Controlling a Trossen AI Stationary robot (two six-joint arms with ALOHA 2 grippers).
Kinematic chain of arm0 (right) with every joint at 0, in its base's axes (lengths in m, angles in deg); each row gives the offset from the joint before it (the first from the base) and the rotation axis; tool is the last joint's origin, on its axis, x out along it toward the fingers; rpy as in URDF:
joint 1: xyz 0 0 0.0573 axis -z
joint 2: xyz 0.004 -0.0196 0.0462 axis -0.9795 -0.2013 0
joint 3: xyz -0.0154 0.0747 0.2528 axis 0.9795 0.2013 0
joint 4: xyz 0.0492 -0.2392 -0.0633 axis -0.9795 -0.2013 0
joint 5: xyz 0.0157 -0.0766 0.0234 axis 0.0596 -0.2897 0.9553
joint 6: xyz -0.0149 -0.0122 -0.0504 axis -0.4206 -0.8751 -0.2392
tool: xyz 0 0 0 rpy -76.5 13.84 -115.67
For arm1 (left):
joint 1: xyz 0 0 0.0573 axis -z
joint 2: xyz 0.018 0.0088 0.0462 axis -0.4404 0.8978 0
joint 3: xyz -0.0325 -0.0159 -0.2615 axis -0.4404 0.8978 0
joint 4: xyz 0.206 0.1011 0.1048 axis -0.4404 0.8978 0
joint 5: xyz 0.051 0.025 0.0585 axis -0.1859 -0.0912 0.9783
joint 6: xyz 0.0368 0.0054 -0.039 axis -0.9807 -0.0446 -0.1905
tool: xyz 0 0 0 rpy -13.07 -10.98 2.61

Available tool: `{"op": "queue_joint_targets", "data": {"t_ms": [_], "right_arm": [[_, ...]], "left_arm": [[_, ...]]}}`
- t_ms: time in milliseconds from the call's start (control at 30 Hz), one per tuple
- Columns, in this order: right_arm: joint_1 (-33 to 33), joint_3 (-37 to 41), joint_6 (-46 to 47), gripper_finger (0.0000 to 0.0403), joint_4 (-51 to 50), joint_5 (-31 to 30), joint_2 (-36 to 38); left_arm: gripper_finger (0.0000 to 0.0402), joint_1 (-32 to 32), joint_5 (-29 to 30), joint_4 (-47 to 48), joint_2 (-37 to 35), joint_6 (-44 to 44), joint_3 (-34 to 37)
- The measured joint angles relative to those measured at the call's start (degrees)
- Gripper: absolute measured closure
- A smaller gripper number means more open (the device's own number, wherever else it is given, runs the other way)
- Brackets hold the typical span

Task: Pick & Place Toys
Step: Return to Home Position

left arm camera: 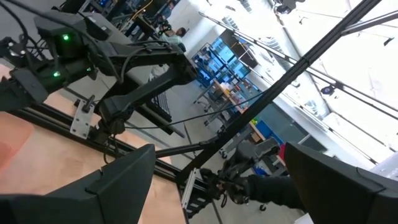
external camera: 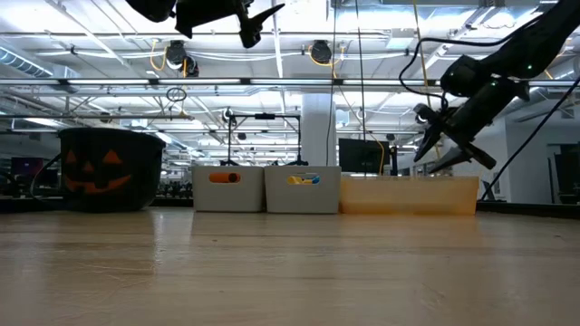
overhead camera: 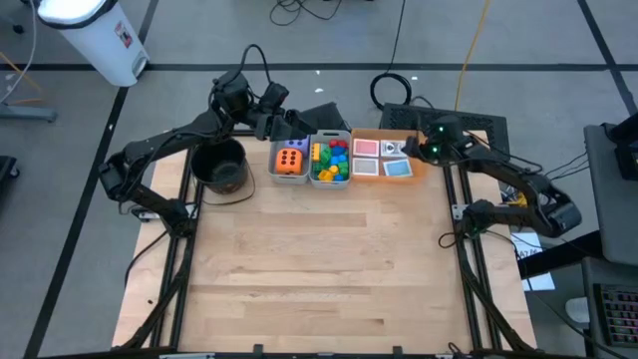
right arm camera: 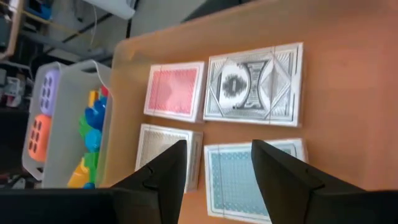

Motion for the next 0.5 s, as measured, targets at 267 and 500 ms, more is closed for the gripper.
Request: {"op": "queue_joint_targets", "data": {"t_ms": [267,500], "right_arm": [[0.8,0.0,0.0,0.0229,3.1,1.7,3.9],[0.7,0.0,6.2,0.0238,21.9,8.9,8.5]], "left_arm": [[0.0041,-0.3,0.0,0.0,0.0,-1.2,0.0],[0.0041,-4.1,3.8,0.3,-2.7,-3.4,0.0]]}}
